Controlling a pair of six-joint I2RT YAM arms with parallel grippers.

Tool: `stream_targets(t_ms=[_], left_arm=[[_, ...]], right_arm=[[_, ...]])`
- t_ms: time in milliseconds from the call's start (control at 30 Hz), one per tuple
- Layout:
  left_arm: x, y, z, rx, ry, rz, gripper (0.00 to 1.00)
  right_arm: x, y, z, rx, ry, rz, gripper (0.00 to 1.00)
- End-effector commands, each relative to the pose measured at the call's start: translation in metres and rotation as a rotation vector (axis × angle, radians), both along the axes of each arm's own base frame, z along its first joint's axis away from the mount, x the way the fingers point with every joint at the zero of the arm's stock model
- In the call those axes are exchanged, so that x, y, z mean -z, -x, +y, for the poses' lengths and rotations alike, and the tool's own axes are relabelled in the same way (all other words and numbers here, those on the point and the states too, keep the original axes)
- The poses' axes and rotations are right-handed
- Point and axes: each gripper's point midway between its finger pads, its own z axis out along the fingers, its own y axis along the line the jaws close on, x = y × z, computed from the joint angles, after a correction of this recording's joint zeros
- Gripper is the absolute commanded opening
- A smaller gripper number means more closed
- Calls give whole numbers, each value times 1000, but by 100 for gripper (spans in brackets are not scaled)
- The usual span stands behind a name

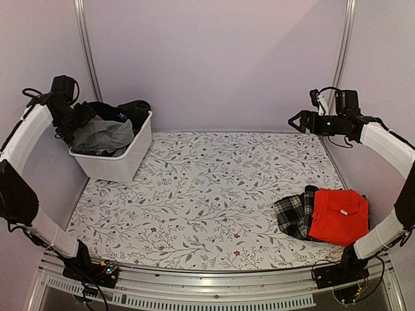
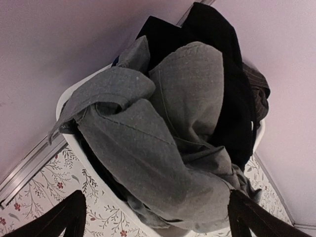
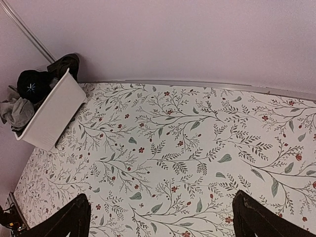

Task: Fold and stack the mixed laundry pile
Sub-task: Pick up the crumpled shirt from the bin.

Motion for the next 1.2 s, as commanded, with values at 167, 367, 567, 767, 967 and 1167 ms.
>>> stream_targets(t_ms=[167,367,567,767,967,1167], left_arm=[[57,-40,0,14,103,33,86],[14,-41,1,31,71,-79,12],[-74,-27,10,2,-4,-269,0],[-175,-20,-4,101,-52,-553,0],[-263,-14,-54,379,-32,-864,0],[-331,-5,-141,673,-58,-1072,0]], right_arm=[[3,8,1,-9,21,-3,99],[0,6,0,-2,20,-10,99],[-7,2,-2,7,35,-28,99],[-14,0,1,-5,23,-42,99],[-19,-1,5,-15,-12,-49,99],[-23,0,6,-21,-27,-56,99]])
